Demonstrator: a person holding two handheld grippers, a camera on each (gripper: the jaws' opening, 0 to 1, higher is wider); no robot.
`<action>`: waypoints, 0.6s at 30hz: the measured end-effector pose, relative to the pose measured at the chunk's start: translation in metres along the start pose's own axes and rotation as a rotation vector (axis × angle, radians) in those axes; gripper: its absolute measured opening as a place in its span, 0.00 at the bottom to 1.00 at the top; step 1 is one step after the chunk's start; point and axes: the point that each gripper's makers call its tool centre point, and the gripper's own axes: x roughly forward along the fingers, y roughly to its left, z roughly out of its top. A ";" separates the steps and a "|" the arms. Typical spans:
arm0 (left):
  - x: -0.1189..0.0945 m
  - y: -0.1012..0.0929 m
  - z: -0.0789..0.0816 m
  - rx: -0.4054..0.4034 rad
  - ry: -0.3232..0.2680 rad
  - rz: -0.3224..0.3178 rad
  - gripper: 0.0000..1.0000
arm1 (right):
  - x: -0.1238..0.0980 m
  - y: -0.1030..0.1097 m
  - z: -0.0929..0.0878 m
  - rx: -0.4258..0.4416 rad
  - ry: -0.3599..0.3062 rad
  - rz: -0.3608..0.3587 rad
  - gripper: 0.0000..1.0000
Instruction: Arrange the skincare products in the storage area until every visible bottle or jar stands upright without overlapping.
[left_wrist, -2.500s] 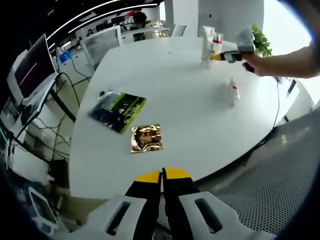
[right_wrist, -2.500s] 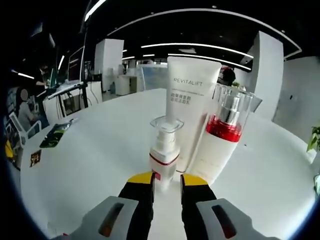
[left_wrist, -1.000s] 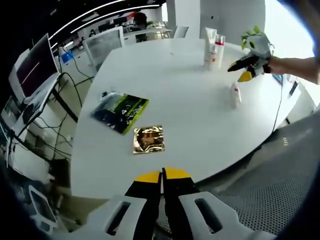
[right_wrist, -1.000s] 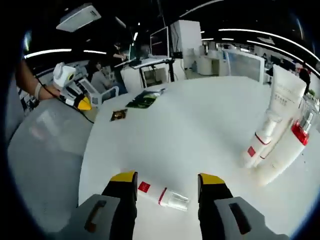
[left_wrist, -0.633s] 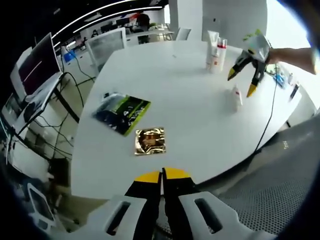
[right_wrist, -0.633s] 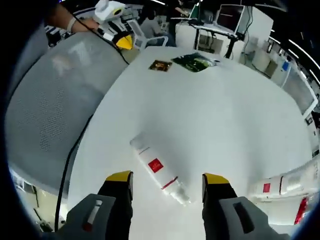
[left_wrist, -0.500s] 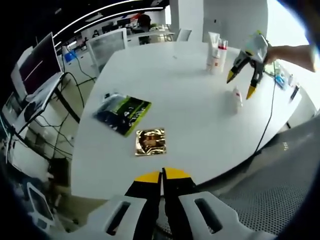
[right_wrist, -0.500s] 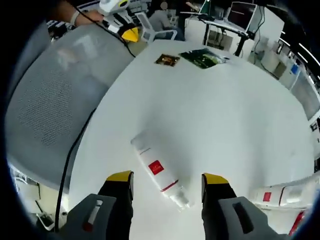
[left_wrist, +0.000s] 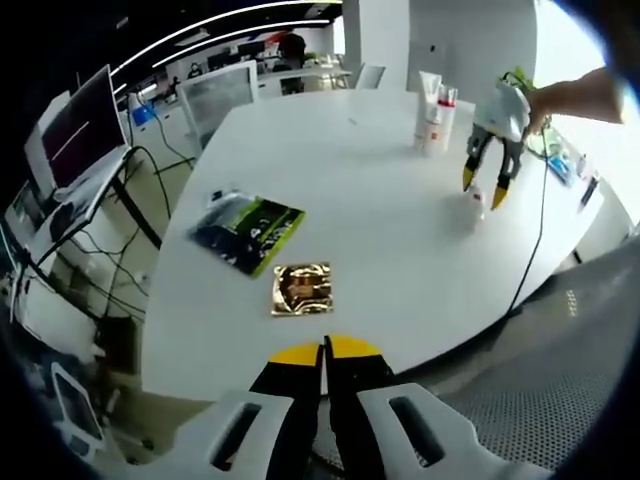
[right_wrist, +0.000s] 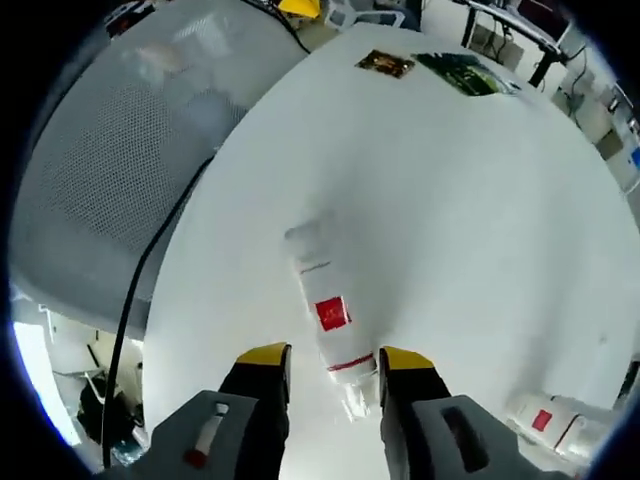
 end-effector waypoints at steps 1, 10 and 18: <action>0.000 -0.001 0.001 0.001 -0.004 -0.001 0.00 | 0.002 0.001 -0.004 -0.021 0.031 0.005 0.22; 0.000 -0.003 0.002 0.009 -0.006 -0.009 0.00 | 0.006 -0.009 -0.005 0.022 0.081 -0.035 0.12; 0.000 -0.004 0.004 0.014 -0.015 -0.016 0.00 | -0.001 -0.005 0.006 0.145 0.059 -0.087 0.11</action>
